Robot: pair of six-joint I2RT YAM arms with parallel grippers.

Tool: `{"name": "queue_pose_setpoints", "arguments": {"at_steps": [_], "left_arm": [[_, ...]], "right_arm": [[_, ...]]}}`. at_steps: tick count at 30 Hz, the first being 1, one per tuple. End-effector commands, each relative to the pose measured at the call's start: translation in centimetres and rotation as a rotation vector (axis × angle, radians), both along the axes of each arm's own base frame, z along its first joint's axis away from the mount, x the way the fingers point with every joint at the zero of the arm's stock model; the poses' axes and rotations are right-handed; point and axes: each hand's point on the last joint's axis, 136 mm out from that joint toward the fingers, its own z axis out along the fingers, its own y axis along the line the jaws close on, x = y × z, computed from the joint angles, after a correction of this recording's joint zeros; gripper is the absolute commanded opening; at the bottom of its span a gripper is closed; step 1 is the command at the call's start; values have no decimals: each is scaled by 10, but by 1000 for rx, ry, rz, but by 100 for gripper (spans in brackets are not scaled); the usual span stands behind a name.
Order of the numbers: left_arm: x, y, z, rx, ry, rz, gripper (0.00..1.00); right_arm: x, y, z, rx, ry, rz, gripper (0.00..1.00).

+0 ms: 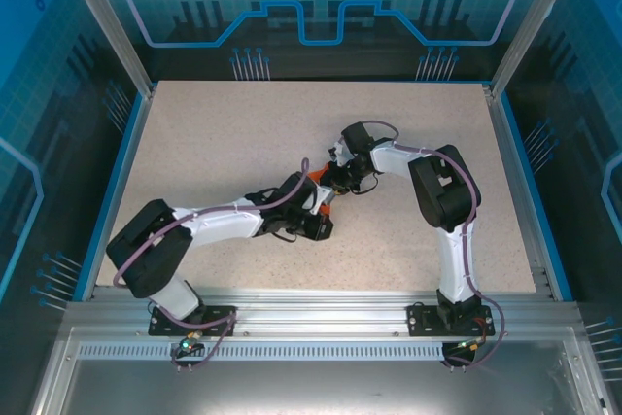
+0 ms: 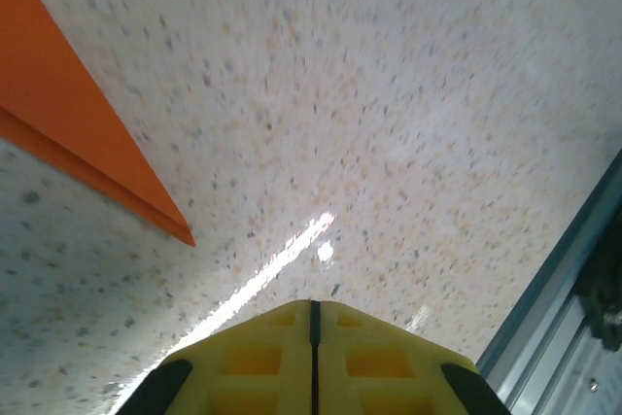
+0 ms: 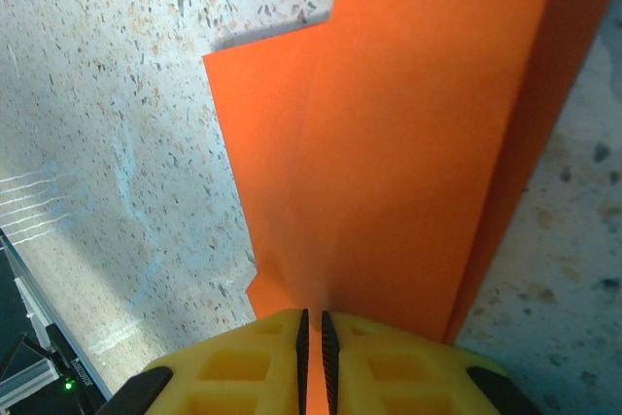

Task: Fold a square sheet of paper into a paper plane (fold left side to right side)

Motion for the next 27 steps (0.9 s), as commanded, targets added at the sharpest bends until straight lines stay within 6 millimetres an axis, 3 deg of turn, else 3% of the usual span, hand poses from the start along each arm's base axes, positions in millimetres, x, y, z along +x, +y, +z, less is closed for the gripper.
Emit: {"name": "queue_pose_setpoints", "arguments": {"at_steps": [1,8,16,23,27], "left_arm": [[15,2,13,-31,-17,16,10],[38,-18,6,-49,-19,-12,11],[54,-19,-29,43,-3,0,10],[45,-8,-54,87,41,29,10],[36,-3,-57,74,54,37,10]], "right_arm": [[-8,-13,-31,-103,53,-19,16],[-8,-12,-31,-104,55,-14,16],[-8,-13,-30,-106,56,-13,16],[-8,-14,-30,-113,51,-12,16],[-8,-13,-30,-107,53,-13,16]]}}
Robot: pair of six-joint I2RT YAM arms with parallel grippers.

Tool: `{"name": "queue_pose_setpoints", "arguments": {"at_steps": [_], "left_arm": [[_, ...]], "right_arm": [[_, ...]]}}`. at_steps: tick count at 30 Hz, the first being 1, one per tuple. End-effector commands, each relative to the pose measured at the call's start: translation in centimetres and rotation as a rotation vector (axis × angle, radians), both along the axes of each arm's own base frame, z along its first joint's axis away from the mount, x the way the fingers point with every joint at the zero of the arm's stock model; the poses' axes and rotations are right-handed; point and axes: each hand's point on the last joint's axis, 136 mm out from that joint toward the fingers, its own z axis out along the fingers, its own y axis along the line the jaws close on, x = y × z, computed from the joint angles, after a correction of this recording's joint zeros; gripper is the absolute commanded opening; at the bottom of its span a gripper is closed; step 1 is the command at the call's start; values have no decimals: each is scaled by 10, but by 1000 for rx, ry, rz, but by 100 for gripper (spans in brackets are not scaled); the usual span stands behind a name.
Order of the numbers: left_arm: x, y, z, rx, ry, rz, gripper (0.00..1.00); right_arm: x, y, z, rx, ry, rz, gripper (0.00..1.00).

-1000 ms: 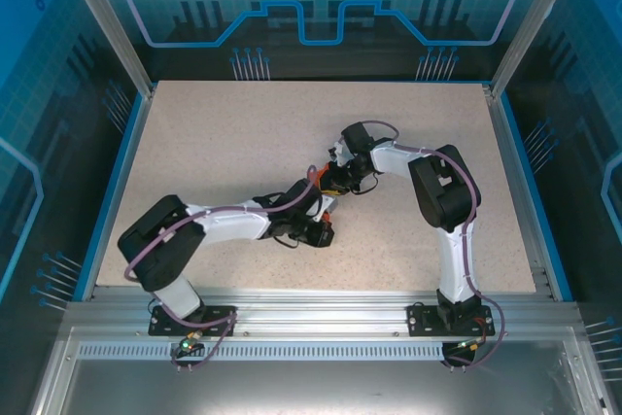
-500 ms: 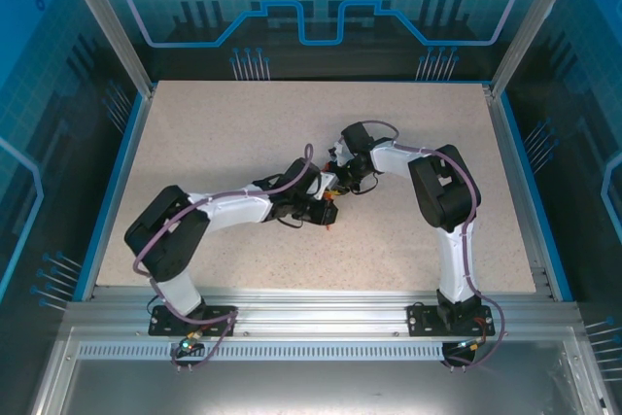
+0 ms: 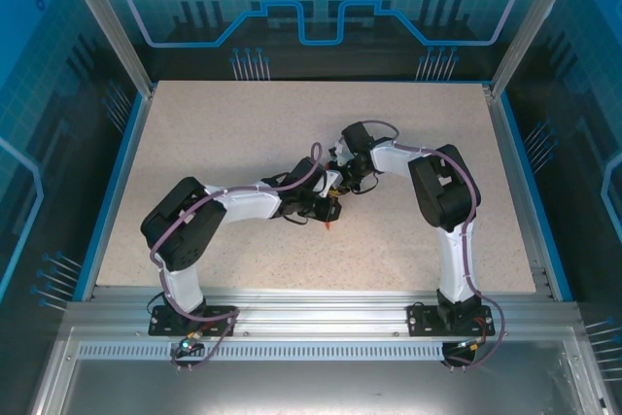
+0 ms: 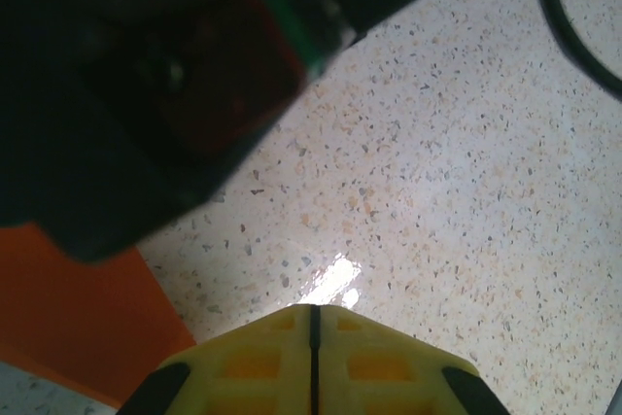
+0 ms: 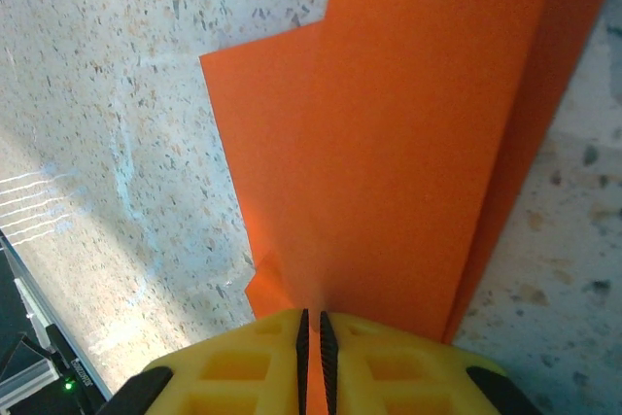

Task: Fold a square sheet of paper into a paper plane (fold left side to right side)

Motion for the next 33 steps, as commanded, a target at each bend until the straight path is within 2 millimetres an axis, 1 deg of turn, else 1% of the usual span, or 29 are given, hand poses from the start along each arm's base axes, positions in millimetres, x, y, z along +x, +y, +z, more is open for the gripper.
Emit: {"name": "queue_pose_setpoints", "arguments": {"at_steps": [1,6,13,16,21,26,30,33], "left_arm": [[-25,18,-29,53,93,11,10],[-32,26,-29,59,87,17,9],[-38,28,-47,84,123,16,9],[-43,32,-50,104,131,11,9],[-59,37,-53,90,164,6,9],[-82,32,-59,90,195,-28,9],[-90,36,-65,82,218,-5,8],[-96,39,-64,85,224,-3,8]], "right_arm": [[-8,-13,-30,-100,51,-13,16],[-8,-13,-31,-97,57,-16,16],[-8,-14,-30,-98,59,-14,16],[-8,-15,-30,-104,60,-13,16],[-7,-13,-29,-96,55,-12,16],[-7,-12,-29,-88,54,-10,16],[-7,-12,-29,-89,54,-8,16],[-7,-12,-29,-89,57,-8,16]]}}
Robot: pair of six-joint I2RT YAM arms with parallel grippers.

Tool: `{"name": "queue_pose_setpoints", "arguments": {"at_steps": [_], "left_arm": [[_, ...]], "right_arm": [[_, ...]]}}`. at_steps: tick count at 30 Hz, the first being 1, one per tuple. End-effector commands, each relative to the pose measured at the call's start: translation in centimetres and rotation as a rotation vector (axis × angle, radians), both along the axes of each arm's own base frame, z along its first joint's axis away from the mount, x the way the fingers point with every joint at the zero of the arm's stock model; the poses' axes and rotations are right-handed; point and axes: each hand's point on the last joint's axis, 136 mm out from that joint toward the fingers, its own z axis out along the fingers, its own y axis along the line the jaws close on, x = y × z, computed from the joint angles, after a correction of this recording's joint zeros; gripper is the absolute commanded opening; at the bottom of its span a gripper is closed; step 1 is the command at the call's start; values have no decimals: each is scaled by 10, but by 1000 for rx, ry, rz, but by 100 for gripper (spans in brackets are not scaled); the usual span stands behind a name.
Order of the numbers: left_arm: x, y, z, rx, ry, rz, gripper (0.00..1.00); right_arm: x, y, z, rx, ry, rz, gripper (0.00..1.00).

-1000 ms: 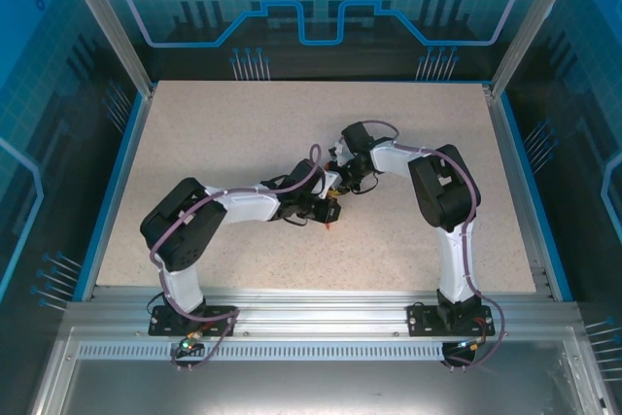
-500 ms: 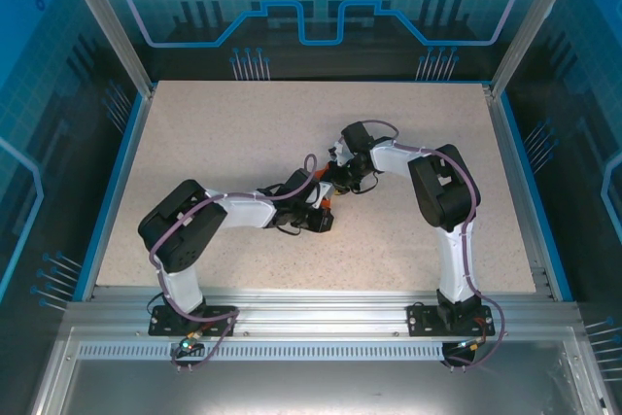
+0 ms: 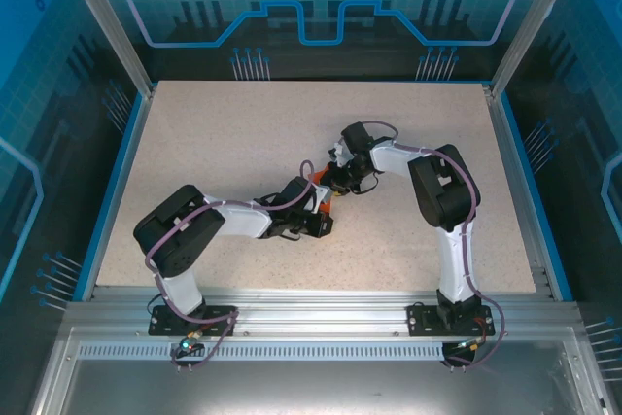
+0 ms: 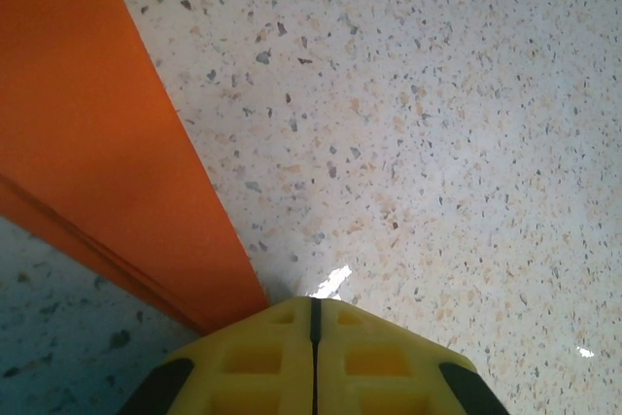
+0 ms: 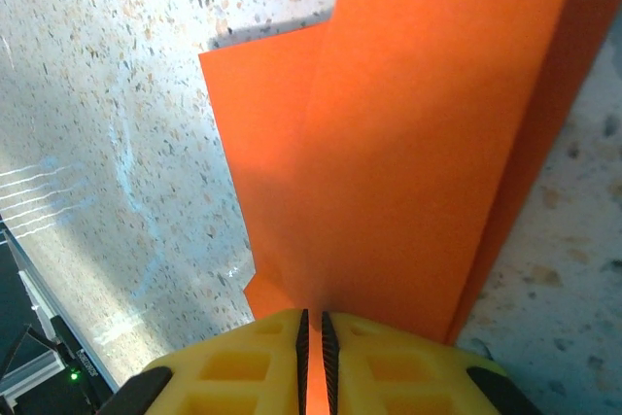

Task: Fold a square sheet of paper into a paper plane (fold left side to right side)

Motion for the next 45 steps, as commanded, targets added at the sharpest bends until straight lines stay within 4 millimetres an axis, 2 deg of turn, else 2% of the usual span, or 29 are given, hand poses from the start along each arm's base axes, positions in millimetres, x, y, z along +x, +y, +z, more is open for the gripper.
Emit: {"name": "queue_pose_setpoints", "arguments": {"at_steps": [1,14,20,24,29,33,36,39,43,45], "left_arm": [[-65,22,-37,106,223,-55,8],[-73,22,-28,95,211,-74,8],[-67,15,8,21,135,-84,9],[-54,20,41,-9,38,-47,12],[-21,50,81,15,-119,122,20],[6,94,111,103,-278,355,32],[18,127,128,165,-363,520,40],[23,151,137,205,-405,637,44],[23,163,138,217,-414,696,46],[23,163,136,219,-408,696,47]], "right_arm": [[-2,-12,-29,-90,29,-15,16],[2,-6,-20,-66,5,3,16],[12,2,2,-25,-56,17,17],[21,7,33,5,-129,32,19],[23,-8,80,-57,-247,38,33],[14,-28,101,-152,-310,27,39],[-2,-41,101,-272,-319,34,45],[-21,-35,94,-357,-329,72,55],[-37,-24,76,-518,-351,127,66],[-40,-15,65,-570,-352,162,66]]}}
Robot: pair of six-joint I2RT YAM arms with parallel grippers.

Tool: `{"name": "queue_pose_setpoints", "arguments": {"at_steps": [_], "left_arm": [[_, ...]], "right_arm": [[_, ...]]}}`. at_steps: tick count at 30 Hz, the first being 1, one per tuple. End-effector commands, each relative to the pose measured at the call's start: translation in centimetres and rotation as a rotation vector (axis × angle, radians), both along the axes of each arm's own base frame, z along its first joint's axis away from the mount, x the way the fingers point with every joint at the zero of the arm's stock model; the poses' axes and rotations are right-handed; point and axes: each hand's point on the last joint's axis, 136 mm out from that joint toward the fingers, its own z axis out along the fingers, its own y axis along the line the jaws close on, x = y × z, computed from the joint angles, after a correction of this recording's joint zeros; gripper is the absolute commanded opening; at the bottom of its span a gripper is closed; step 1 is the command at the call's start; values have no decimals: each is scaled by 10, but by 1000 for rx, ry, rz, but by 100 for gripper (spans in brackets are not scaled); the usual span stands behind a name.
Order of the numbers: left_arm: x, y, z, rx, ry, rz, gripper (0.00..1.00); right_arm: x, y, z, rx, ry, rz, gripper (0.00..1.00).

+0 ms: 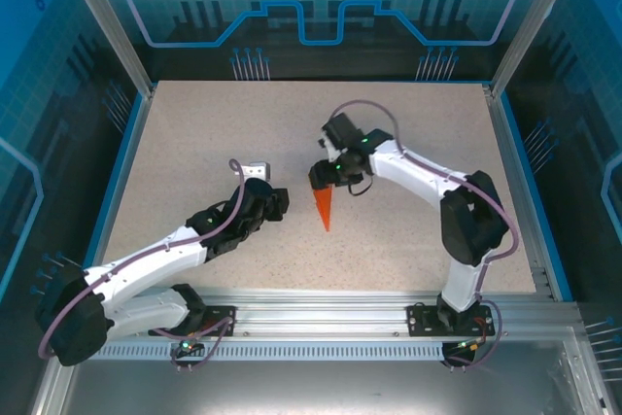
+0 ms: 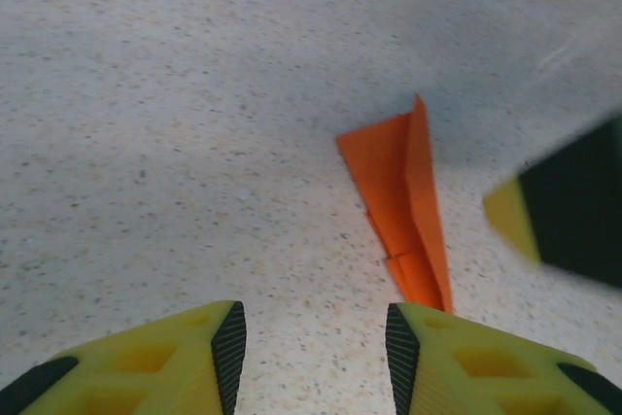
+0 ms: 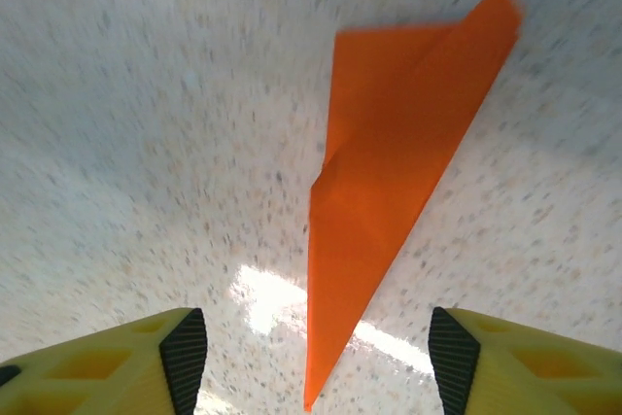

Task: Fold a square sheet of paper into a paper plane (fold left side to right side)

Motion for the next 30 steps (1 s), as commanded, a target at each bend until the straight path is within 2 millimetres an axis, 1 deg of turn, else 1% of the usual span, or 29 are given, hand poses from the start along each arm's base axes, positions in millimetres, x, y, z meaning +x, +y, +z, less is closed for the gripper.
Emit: {"name": "queue_pose_setpoints", "arguments": {"at_steps": [1,3,5,8,14,17,20,22,24,26,29,30], "left_arm": [[1,20,-1,32,-7,95,47],[0,21,-4,36,0,95,47],[-1,21,-5,36,2,96,47],[-2,23,-5,31,1,101,48],[-3,23,-5,27,1,102,48],[-3,24,-5,32,2,102,48],[-4,25,-4,37,2,103,48],[-4,26,-4,37,-1,106,48],[-4,26,-2,39,-3,105,48],[-4,26,-1,40,-5,105,48],[-4,28,1,48,-9,112,48],[-4,29,2,48,-12,111,48]], "right_arm": [[-7,-8,-28,-205,14,0,67],[-6,-3,-37,-253,12,13,67],[-3,3,-41,-277,6,26,67],[3,0,-48,-320,0,20,64],[7,-6,-55,-356,-7,12,47],[8,-9,-57,-365,1,11,33],[9,-12,-47,-360,-18,11,18],[10,-12,-34,-339,-47,16,8],[9,-12,-19,-300,-70,20,1],[4,-8,-7,-211,-70,35,0],[-6,0,12,5,-40,42,0],[-10,-2,13,78,-17,27,0]]}}
